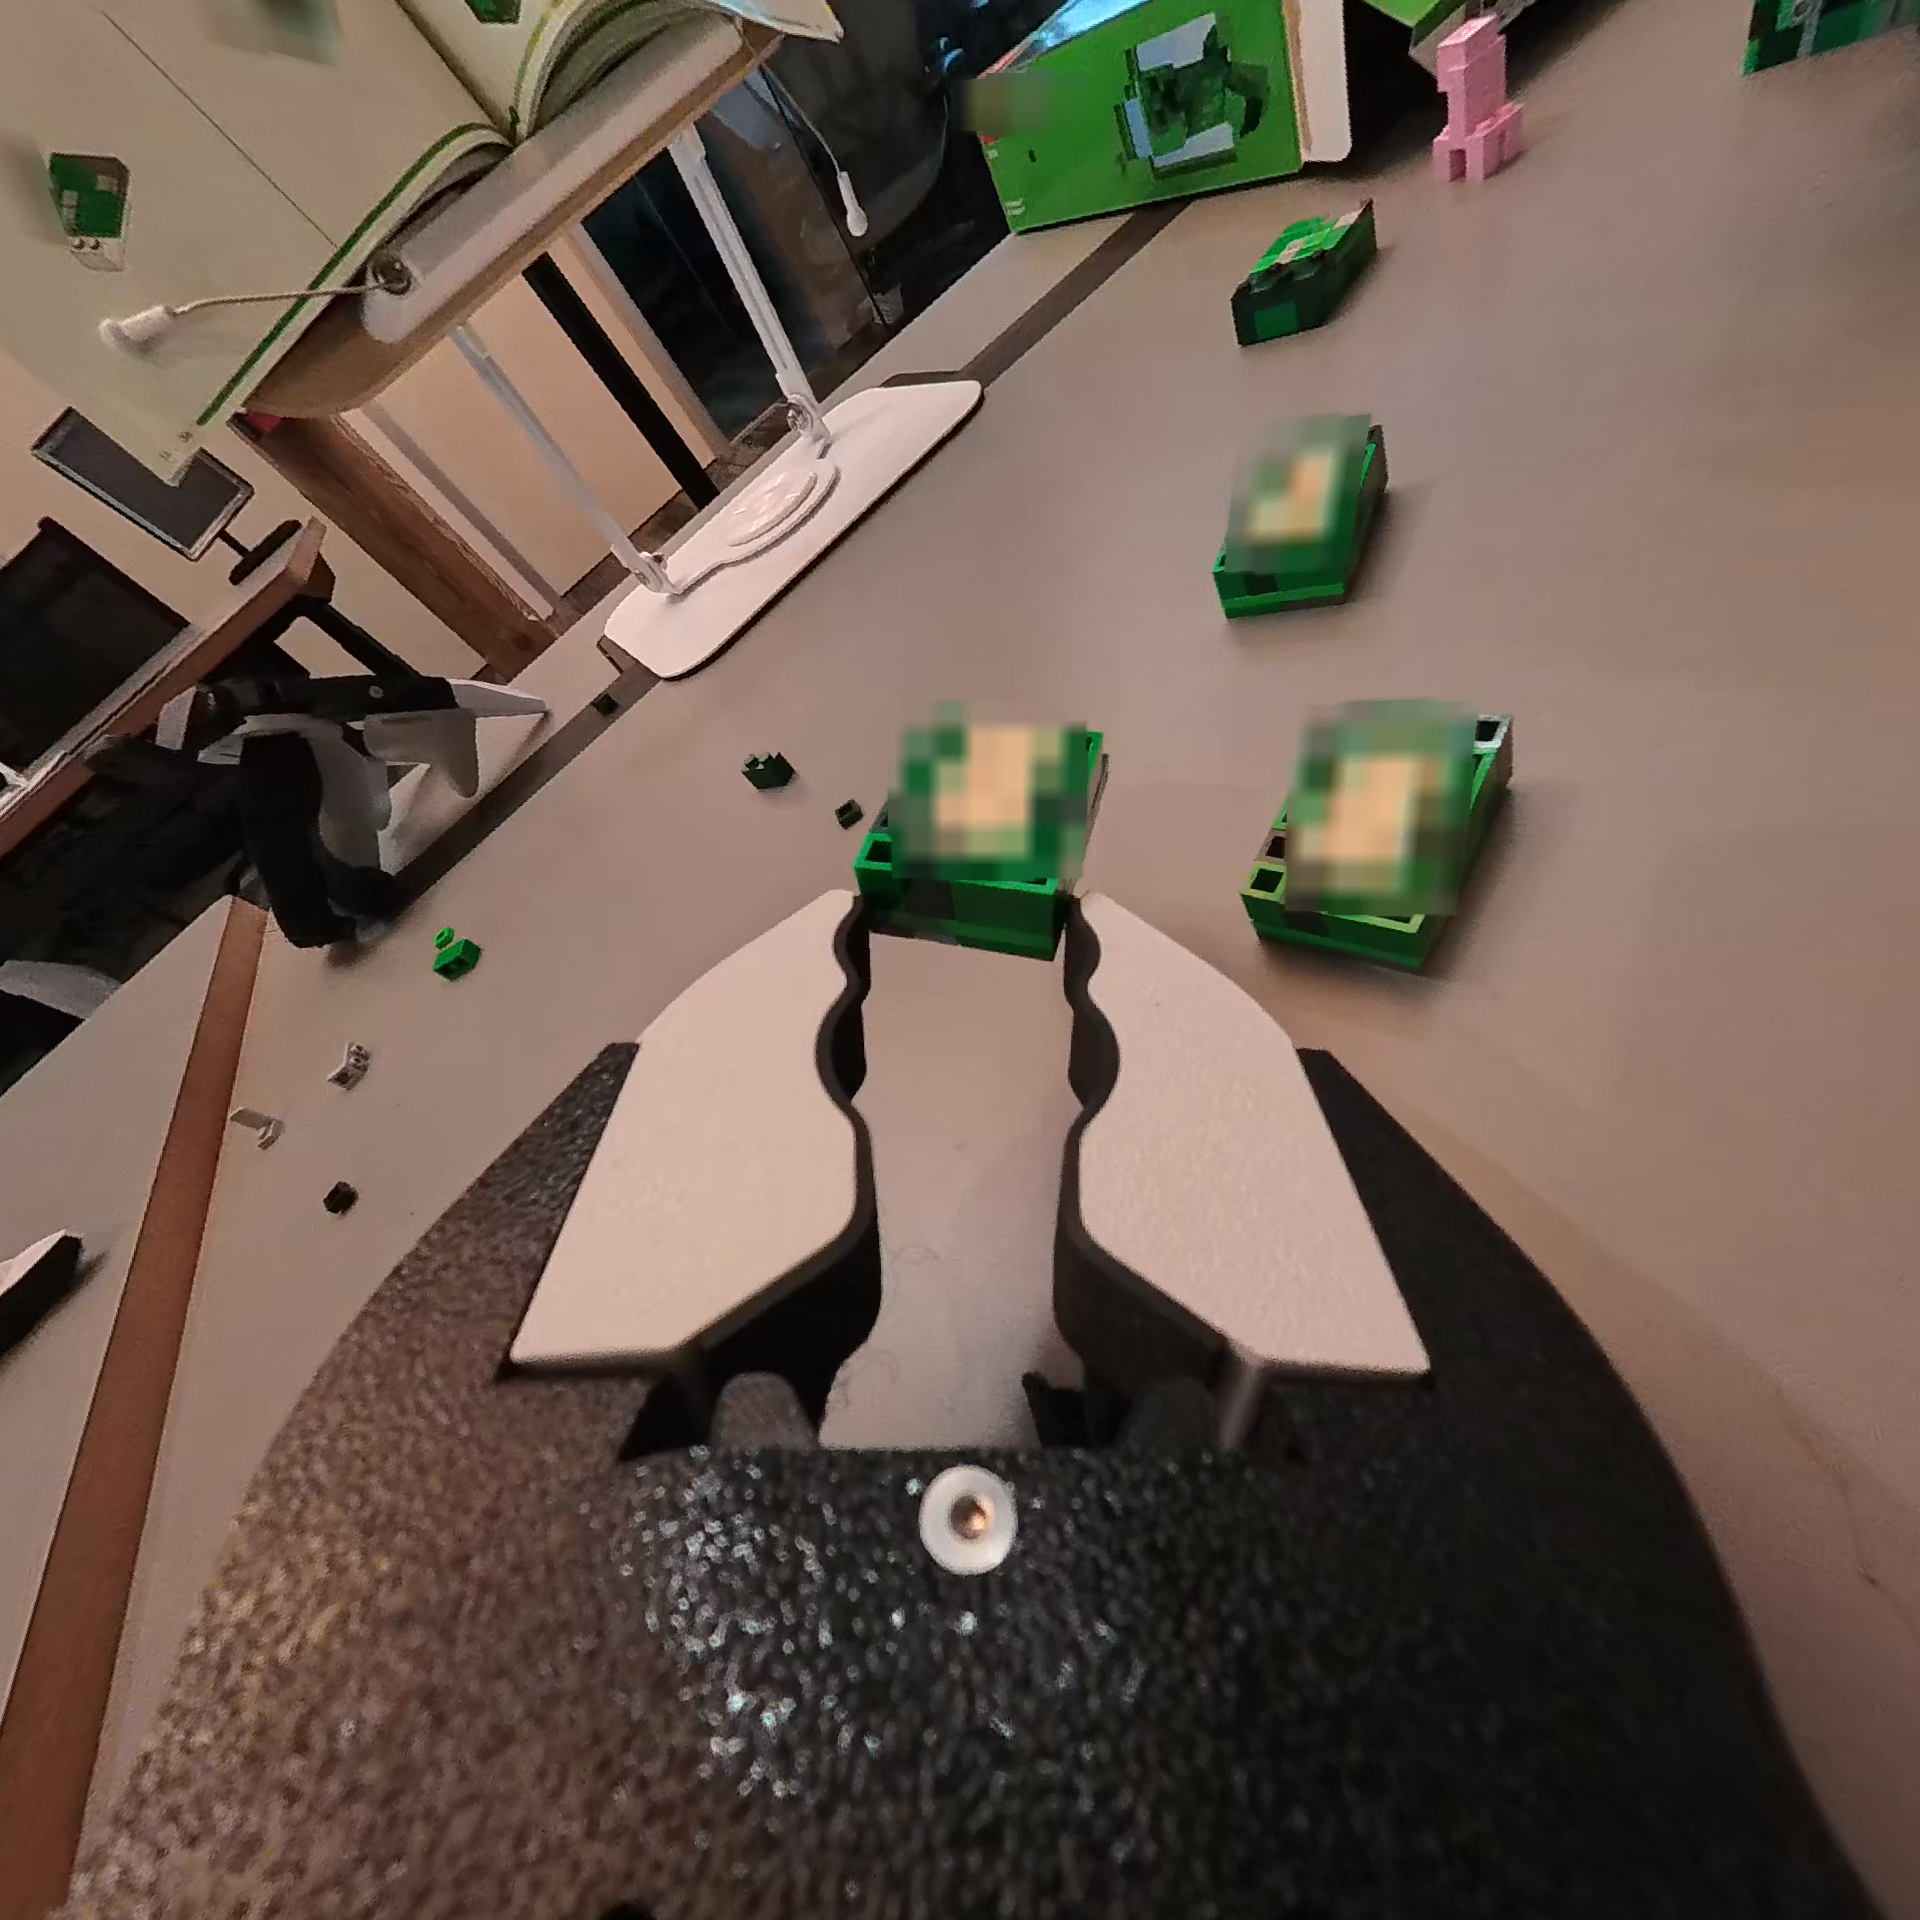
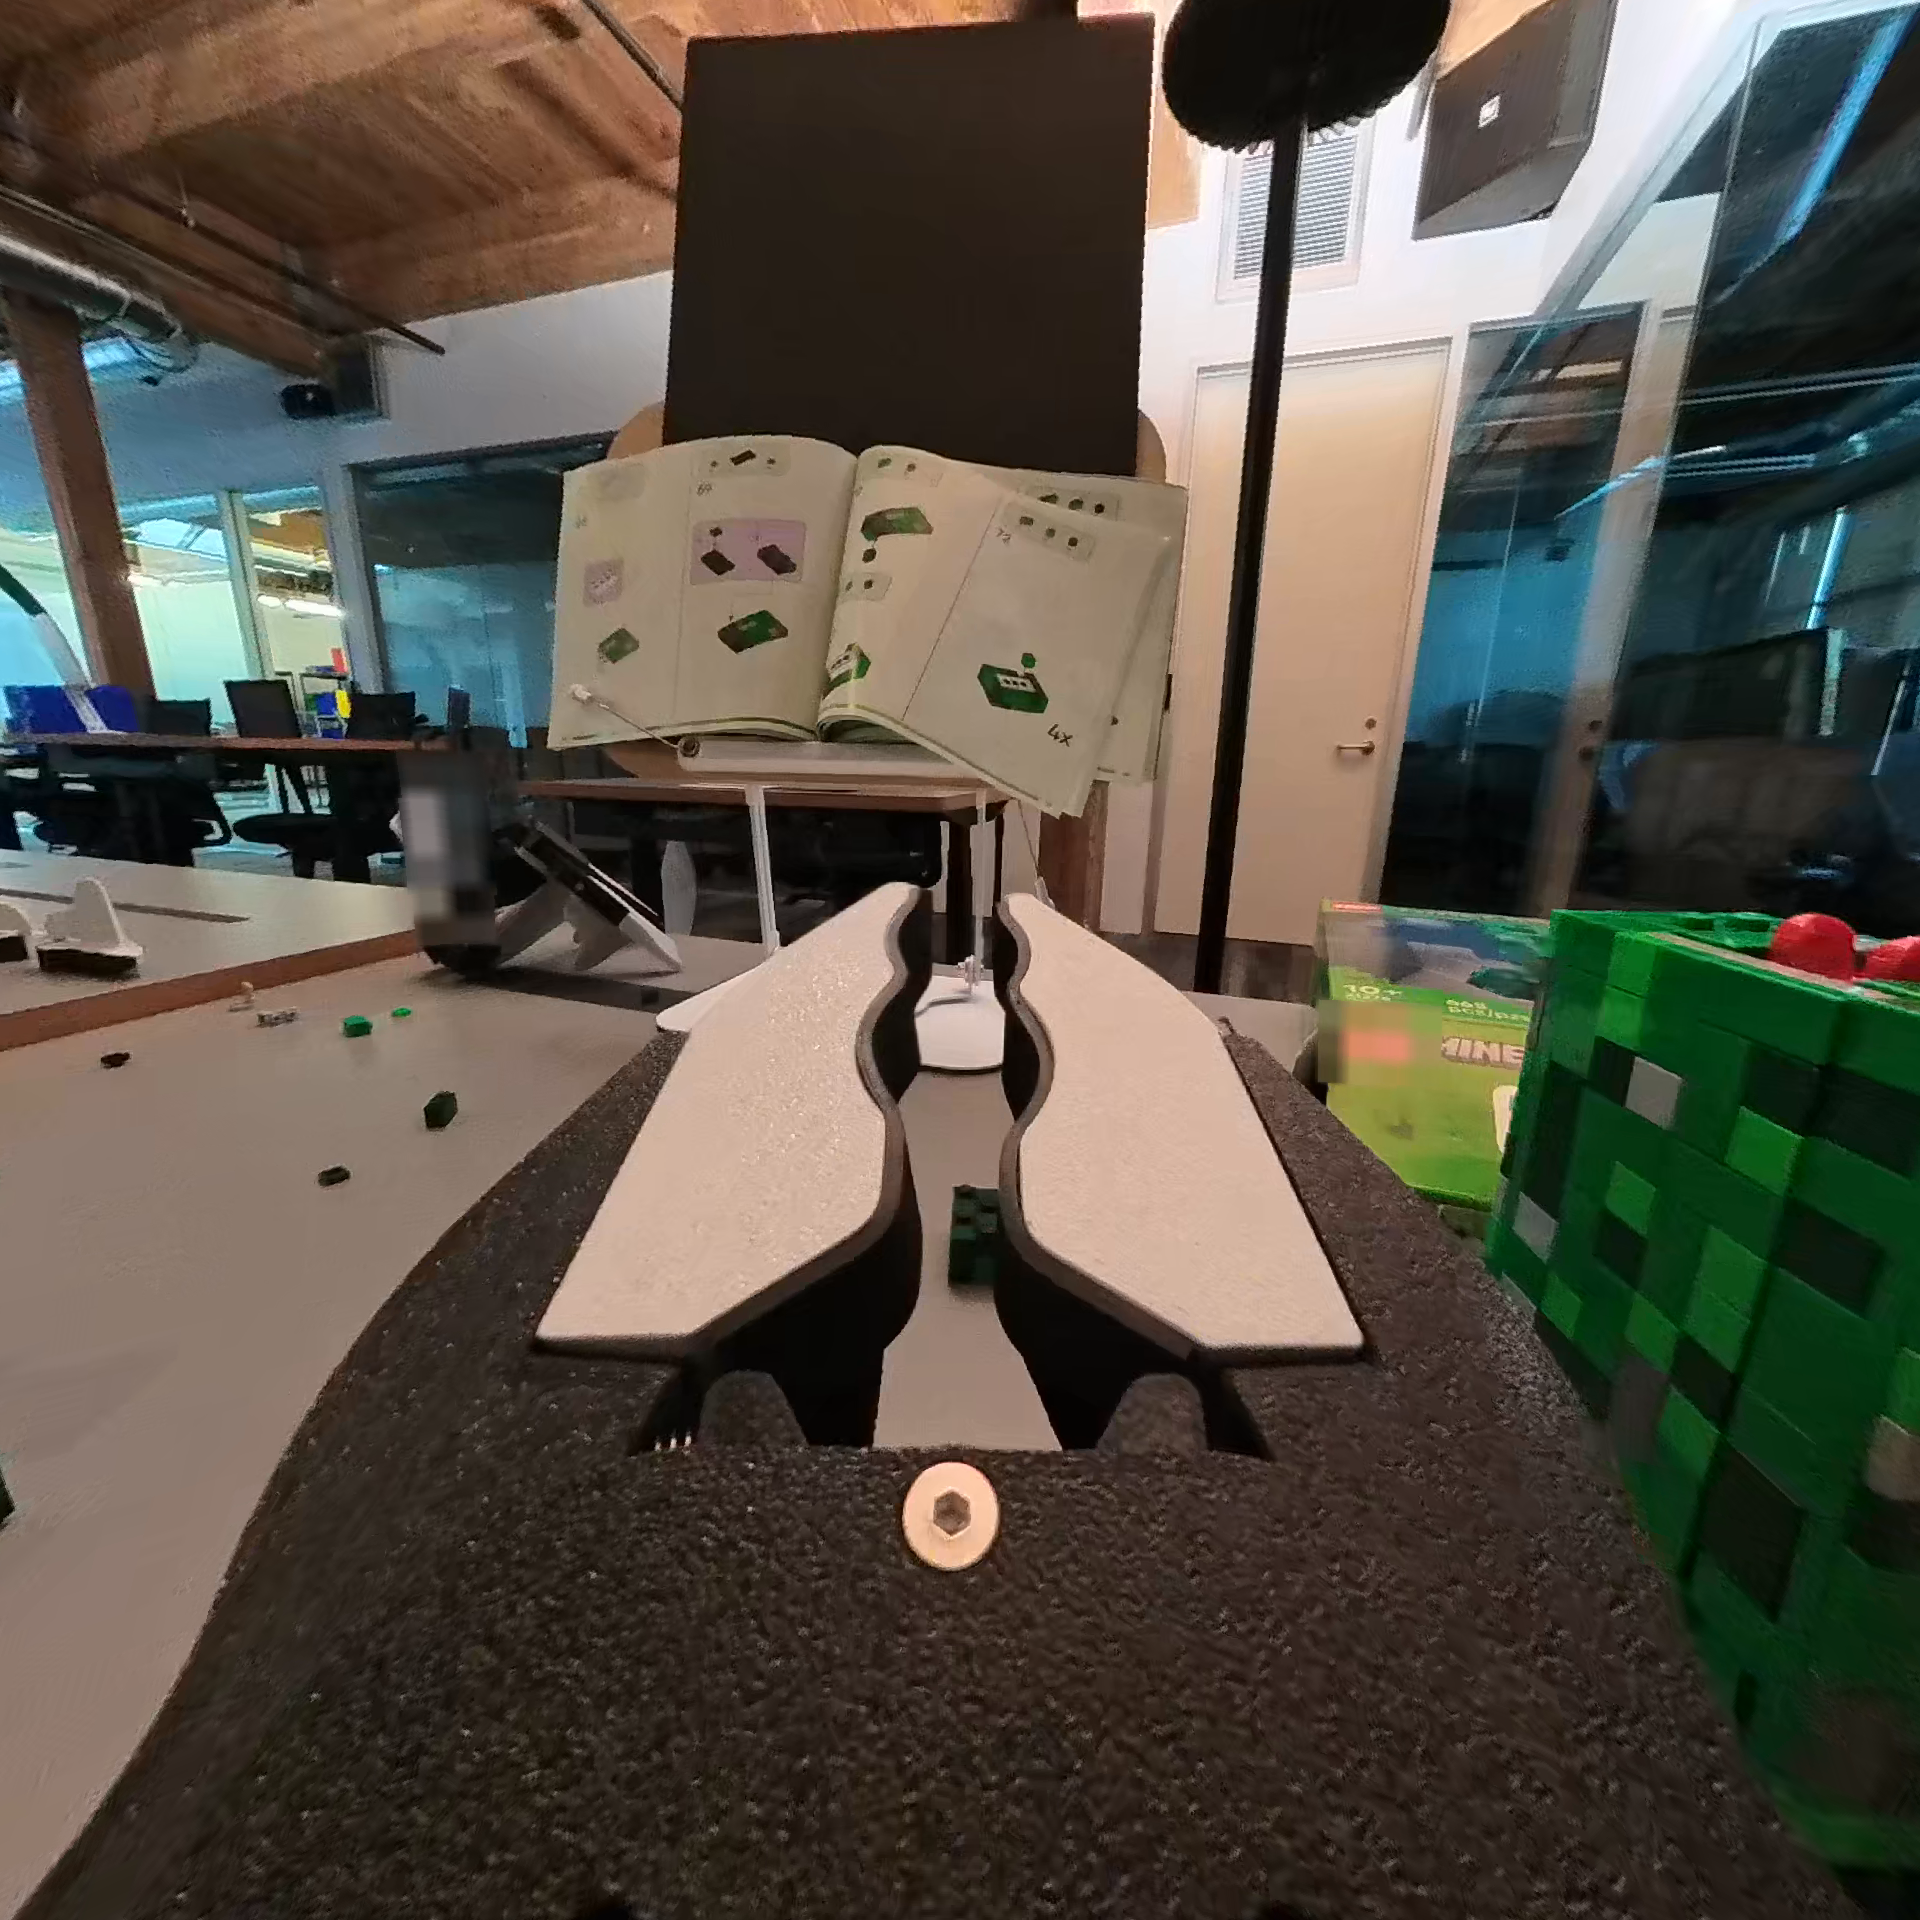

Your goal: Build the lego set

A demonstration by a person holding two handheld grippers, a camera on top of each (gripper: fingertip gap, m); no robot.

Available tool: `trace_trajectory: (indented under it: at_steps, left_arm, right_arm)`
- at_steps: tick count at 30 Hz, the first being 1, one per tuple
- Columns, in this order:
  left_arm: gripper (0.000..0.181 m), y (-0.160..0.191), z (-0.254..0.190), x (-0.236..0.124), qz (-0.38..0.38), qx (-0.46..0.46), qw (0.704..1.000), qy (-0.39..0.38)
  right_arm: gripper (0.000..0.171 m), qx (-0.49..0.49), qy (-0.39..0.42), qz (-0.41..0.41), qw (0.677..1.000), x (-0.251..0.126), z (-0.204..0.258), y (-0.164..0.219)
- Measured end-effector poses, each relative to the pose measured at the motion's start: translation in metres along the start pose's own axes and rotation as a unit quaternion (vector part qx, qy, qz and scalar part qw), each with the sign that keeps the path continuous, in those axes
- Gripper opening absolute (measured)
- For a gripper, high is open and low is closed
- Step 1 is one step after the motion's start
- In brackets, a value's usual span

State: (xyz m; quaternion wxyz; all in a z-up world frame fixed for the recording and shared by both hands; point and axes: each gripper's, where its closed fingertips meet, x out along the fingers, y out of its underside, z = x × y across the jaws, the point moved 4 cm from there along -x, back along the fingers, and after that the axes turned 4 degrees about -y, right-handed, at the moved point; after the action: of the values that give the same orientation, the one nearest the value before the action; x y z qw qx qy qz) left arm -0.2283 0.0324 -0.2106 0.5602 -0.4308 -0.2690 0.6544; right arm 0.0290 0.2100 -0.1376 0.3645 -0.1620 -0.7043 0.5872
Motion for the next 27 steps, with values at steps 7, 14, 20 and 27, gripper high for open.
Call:
trace_trajectory:
  at_steps: [7,14,20,27]
  left_arm:
    - [0.035,-0.0001,-0.0006,0.0005,0.000,0.004,1.000,-0.001]
    - [0.035,-0.0004,-0.0010,0.0006,0.000,0.007,1.000,-0.001]
    - [0.035,-0.0007,-0.0011,0.0005,-0.001,0.007,1.000,0.000]
    - [0.035,-0.0010,-0.0010,0.0003,-0.001,0.007,1.000,0.000]
  right_arm:
    - [0.009,0.008,0.004,0.001,1.000,-0.0002,-0.0022,0.0008]
    - [0.007,0.027,0.001,0.005,1.000,0.0002,-0.0043,0.0033]
    - [0.006,0.024,-0.008,0.009,1.000,0.0009,-0.0011,0.0038]
    - [0.005,0.027,-0.014,0.013,0.999,0.0016,0.0005,0.0050]
